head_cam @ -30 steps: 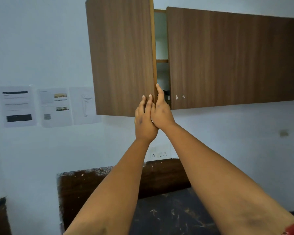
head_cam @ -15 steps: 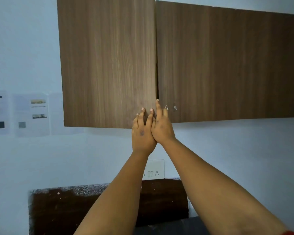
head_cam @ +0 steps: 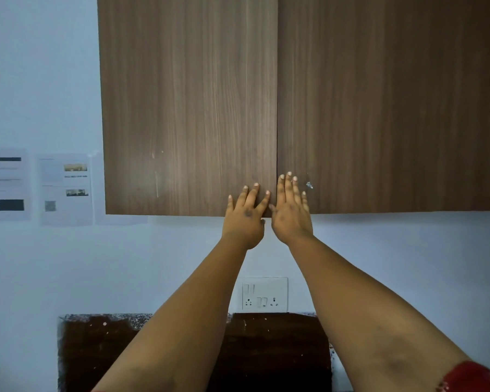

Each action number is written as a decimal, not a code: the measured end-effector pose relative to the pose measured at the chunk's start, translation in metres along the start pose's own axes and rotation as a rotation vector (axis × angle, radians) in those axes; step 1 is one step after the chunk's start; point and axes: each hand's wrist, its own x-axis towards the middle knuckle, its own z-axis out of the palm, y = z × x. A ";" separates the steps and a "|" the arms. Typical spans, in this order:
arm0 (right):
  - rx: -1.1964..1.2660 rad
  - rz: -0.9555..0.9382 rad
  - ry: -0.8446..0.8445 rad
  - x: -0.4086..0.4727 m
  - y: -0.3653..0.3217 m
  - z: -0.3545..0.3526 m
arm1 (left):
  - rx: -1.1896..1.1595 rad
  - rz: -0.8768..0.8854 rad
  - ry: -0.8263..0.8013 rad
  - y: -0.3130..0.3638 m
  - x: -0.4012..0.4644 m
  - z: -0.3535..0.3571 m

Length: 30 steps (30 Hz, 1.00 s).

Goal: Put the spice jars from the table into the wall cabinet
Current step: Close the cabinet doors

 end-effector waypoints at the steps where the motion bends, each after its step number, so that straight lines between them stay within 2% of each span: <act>1: -0.022 0.002 -0.013 0.004 0.004 0.004 | 0.028 0.003 -0.040 -0.002 0.004 0.005; 5: -0.066 -0.013 -0.070 0.022 0.011 0.020 | 0.081 -0.002 -0.130 -0.008 0.019 0.025; 14: 0.004 0.020 -0.044 0.037 0.015 0.054 | -0.003 0.005 -0.113 -0.017 0.043 0.058; 21: -0.034 0.014 -0.048 0.035 0.012 0.052 | -0.004 0.000 -0.125 -0.016 0.042 0.058; 27: 0.075 -0.021 -0.201 0.011 0.008 0.050 | -0.038 0.011 -0.140 -0.014 0.039 0.048; 30: 0.062 -0.020 -0.250 0.011 0.006 0.035 | 0.010 0.058 -0.077 -0.010 0.032 0.037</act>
